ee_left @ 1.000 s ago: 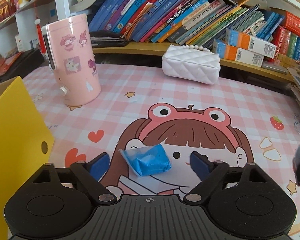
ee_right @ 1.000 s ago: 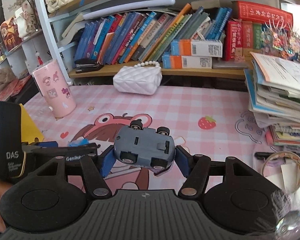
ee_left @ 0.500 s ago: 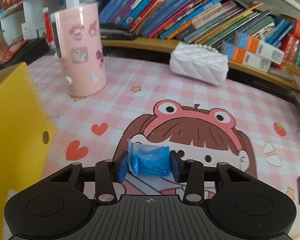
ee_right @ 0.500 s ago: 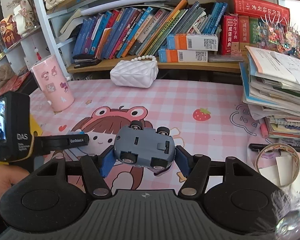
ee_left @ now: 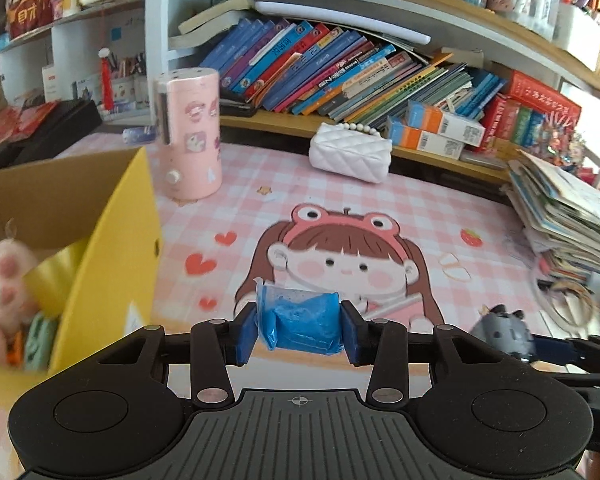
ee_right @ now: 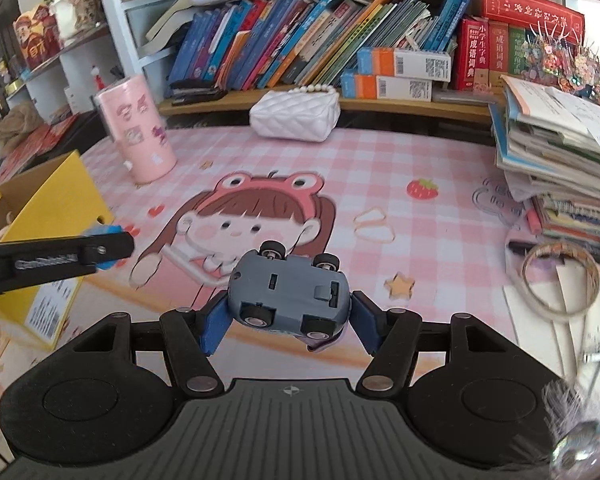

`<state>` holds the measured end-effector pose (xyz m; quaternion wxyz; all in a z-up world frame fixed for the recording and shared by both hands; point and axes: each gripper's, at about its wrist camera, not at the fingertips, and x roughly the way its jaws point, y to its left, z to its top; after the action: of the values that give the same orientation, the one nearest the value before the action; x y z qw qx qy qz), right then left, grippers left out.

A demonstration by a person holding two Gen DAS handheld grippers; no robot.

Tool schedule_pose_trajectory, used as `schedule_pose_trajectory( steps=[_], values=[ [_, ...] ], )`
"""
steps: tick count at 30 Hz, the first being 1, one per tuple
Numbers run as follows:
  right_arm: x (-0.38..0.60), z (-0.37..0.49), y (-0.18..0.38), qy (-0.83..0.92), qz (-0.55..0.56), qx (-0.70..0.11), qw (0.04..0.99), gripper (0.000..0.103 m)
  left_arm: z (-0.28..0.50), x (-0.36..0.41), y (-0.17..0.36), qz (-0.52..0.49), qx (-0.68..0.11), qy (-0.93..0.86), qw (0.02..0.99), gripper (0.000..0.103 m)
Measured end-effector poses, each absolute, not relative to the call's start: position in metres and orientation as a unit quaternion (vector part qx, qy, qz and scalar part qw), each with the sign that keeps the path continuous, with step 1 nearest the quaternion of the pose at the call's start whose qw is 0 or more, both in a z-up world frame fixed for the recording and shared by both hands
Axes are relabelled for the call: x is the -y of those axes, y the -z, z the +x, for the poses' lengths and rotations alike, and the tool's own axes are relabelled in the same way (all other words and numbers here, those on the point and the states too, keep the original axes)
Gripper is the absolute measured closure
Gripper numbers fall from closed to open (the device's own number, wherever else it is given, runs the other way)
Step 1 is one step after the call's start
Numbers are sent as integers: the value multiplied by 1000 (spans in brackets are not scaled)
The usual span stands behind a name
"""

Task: Organize objects
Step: 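Carry the toy car and blue bag over the yellow box with both grippers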

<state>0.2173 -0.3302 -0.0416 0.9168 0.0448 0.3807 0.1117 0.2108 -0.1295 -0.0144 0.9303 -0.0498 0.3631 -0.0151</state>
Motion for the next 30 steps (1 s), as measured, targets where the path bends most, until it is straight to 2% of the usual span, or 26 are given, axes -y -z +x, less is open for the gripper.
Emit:
schedule_pose_trajectory(
  steps=[30],
  values=[
    [171, 72, 23, -121, 2, -393, 912, 42, 49, -16, 10, -83, -366, 41, 926, 62]
  ],
)
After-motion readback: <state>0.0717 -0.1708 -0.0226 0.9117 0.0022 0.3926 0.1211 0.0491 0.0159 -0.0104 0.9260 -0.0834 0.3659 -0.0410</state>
